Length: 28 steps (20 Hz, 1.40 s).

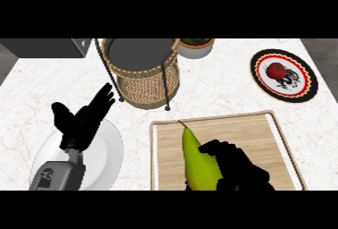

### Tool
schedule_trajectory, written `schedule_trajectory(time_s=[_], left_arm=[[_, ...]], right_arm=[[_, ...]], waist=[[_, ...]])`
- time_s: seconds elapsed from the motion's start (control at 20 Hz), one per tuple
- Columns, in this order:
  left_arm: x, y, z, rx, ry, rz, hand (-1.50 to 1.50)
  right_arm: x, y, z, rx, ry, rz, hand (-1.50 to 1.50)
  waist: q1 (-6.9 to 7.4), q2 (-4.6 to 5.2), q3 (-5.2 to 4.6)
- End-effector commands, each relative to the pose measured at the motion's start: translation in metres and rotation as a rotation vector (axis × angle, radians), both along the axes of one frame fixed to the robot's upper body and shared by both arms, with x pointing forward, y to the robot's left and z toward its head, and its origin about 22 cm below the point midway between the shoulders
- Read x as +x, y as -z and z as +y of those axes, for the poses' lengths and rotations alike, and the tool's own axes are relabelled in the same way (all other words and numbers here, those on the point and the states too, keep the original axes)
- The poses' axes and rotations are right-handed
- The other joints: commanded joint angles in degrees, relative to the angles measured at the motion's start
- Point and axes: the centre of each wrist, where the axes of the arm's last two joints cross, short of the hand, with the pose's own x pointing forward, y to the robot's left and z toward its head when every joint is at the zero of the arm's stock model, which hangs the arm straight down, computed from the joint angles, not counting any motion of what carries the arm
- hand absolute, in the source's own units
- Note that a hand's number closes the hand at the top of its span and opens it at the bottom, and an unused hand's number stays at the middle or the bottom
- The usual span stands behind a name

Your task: Pick the pear from the tray and place it in the tiered basket

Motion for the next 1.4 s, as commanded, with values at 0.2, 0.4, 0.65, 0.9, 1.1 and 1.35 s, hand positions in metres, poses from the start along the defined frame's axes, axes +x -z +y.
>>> schedule_trajectory(time_s=[0.2, 0.4, 0.65, 0.9, 1.1, 1.35], left_arm=[[0.009, -0.013, -0.012, 0.003, 0.017, -0.025, 0.00], [0.009, -0.010, -0.015, 0.005, 0.035, -0.020, 0.00], [0.003, -0.003, -0.023, -0.002, 0.058, -0.015, 0.00], [0.008, 0.000, -0.012, 0.003, 0.067, -0.022, 0.00], [0.015, -0.006, -0.023, -0.001, 0.082, -0.032, 0.00], [0.012, -0.013, -0.036, 0.003, 0.088, -0.032, 0.00]], right_arm=[[0.010, -0.049, 0.006, 0.070, 0.135, 0.033, 1.50], [0.031, -0.060, 0.011, 0.038, 0.154, 0.053, 1.50], [0.077, -0.087, 0.007, 0.116, 0.194, 0.050, 1.50], [0.123, -0.116, 0.018, 0.149, 0.218, 0.059, 1.50], [0.156, -0.132, 0.034, 0.170, 0.216, 0.080, 1.50], [0.195, -0.149, 0.048, 0.183, 0.183, 0.081, 1.50]], waist=[[1.22, 0.48, -0.07], [2.00, 0.52, -0.11], [3.91, 0.96, -0.04], [4.27, 1.44, -0.03], [4.30, 1.49, 0.07], [4.63, 1.40, 0.16]])
